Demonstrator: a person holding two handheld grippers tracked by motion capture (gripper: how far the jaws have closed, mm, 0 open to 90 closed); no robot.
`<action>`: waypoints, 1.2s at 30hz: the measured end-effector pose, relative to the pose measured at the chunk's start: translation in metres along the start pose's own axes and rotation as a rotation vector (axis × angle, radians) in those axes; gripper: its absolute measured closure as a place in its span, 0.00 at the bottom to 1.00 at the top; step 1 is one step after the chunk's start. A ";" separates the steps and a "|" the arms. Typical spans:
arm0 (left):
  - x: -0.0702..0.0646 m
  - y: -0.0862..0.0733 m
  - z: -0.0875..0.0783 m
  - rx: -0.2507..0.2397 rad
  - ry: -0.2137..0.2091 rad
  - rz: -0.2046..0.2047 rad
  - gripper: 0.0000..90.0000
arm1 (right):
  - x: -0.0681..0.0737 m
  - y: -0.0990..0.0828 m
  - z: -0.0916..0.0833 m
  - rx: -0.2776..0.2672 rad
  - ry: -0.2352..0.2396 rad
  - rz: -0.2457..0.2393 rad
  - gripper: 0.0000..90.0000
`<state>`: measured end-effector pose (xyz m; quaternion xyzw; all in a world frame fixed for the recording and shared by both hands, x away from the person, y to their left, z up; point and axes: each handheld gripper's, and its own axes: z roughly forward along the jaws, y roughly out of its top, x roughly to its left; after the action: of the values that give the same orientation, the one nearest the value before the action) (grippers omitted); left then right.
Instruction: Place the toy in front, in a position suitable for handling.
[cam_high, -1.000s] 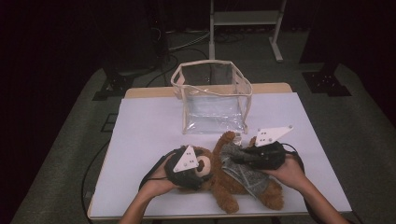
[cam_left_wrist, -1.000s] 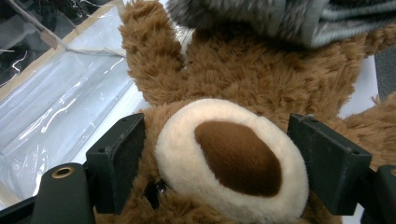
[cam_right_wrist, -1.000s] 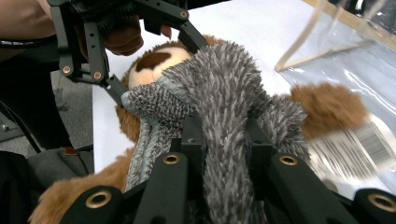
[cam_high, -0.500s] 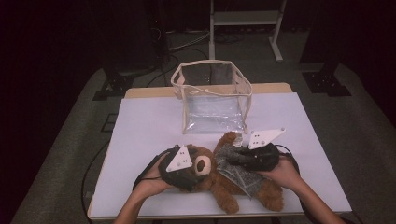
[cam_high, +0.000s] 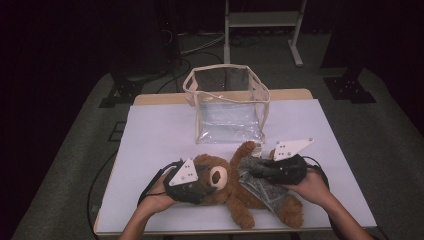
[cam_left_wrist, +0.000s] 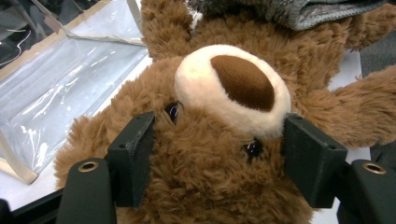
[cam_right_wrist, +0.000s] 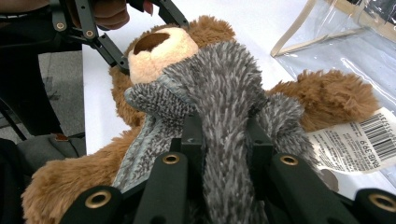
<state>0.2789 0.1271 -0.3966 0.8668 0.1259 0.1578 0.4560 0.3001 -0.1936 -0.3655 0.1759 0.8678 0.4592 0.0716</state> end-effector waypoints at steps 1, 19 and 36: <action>0.000 0.001 0.000 0.006 -0.001 0.004 0.36 | 0.000 0.001 0.001 0.003 -0.002 -0.004 0.83; 0.002 0.007 0.004 0.032 -0.005 -0.002 0.36 | 0.004 0.017 0.012 0.077 -0.001 -0.063 0.83; 0.007 0.003 0.005 0.053 -0.023 0.011 0.37 | -0.002 0.034 0.051 0.109 0.022 -0.066 0.83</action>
<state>0.2879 0.1242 -0.3956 0.8810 0.1199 0.1470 0.4335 0.3246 -0.1370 -0.3669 0.1459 0.8975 0.4107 0.0674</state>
